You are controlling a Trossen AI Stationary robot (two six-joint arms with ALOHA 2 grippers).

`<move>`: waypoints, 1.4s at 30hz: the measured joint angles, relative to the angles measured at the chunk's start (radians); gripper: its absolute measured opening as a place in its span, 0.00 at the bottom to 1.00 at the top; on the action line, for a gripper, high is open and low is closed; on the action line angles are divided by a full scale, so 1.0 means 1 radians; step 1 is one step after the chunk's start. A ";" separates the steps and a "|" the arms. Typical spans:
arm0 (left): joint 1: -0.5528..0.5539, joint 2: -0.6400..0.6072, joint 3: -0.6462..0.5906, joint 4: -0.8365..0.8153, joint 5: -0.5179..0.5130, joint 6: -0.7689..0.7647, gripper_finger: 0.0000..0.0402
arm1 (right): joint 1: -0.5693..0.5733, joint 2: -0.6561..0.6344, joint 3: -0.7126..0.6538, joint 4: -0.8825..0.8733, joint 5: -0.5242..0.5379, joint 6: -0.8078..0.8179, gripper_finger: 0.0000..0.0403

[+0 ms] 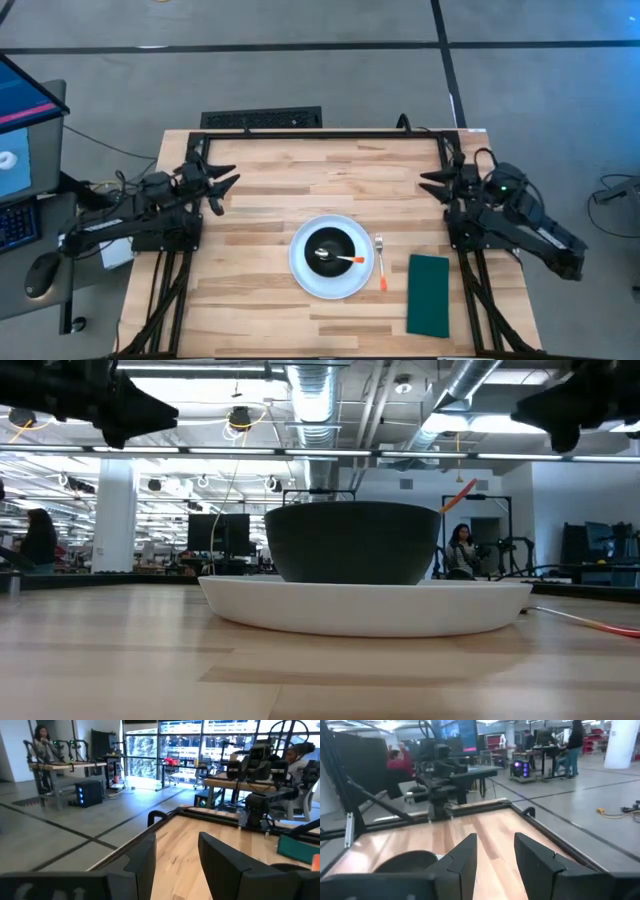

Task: Set table place
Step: Return to Home Position

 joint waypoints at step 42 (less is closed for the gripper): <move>0.000 -0.004 -0.273 0.307 0.015 -0.007 0.34 | -0.002 -0.034 -0.348 0.406 0.085 -0.009 0.39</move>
